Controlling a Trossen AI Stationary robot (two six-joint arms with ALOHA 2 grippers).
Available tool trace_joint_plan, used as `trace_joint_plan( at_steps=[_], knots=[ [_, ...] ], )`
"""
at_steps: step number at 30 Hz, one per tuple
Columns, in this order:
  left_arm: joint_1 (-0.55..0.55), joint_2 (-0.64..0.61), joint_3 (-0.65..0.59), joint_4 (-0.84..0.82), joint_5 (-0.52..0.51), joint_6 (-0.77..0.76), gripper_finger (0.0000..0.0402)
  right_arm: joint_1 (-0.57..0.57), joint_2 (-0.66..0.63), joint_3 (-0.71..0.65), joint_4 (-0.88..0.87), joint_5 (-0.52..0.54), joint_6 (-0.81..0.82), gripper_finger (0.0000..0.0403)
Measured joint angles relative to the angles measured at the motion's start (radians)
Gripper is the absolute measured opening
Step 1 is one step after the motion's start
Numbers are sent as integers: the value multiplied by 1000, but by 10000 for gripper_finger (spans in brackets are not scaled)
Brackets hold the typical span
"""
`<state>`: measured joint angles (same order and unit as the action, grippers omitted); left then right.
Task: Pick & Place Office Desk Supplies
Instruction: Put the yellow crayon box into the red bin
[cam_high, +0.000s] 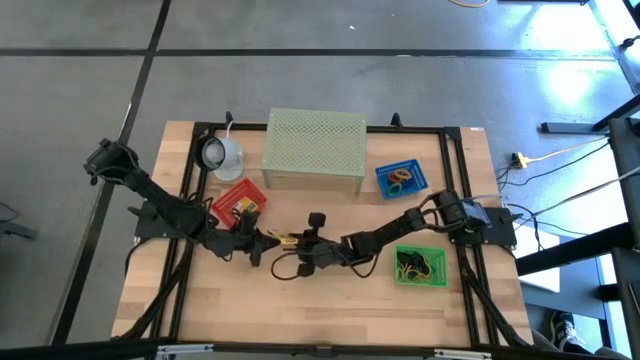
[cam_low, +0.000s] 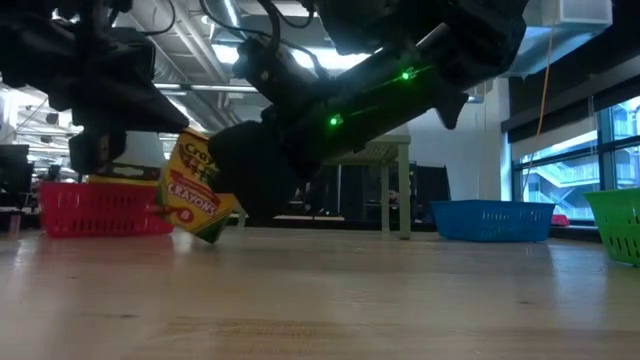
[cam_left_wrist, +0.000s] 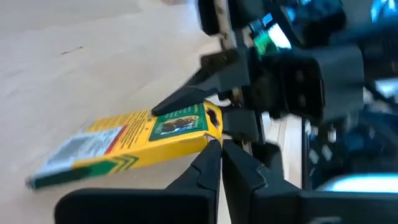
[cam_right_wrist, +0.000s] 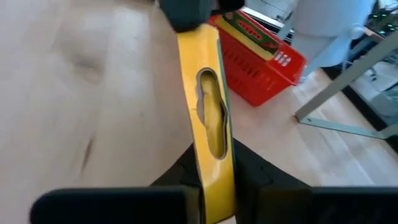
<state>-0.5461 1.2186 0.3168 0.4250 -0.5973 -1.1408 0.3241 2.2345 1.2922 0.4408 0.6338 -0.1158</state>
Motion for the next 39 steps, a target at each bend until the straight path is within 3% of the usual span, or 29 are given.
trace_joint_plan(
  at_steps=[7, 12, 20, 24, 30, 35, 39],
  knots=[
    [-9, 0, -1, -2, 182, 194, 48, 8, -54, 0, -103, -65, 41, 36],
    [-9, 0, -1, -9, 234, 266, 87, 4, -125, 0, -254, -149, 160, 37],
    [-8, 1, -1, 27, 126, 549, 141, 13, -200, 0, -440, -387, 324, 42],
    [-8, 0, -1, 106, 85, 735, 155, 24, -207, 0, -456, -391, 340, 43],
    [-34, 3, 0, 185, 137, 918, 159, 25, -206, 0, -453, -381, 342, 44],
    [-55, 31, 0, 185, 26, 953, 162, 25, -204, 0, -418, -384, 344, 44],
    [-49, 72, 0, 189, 17, 902, 167, 25, -204, 0, -402, -384, 343, 44]
  ],
)
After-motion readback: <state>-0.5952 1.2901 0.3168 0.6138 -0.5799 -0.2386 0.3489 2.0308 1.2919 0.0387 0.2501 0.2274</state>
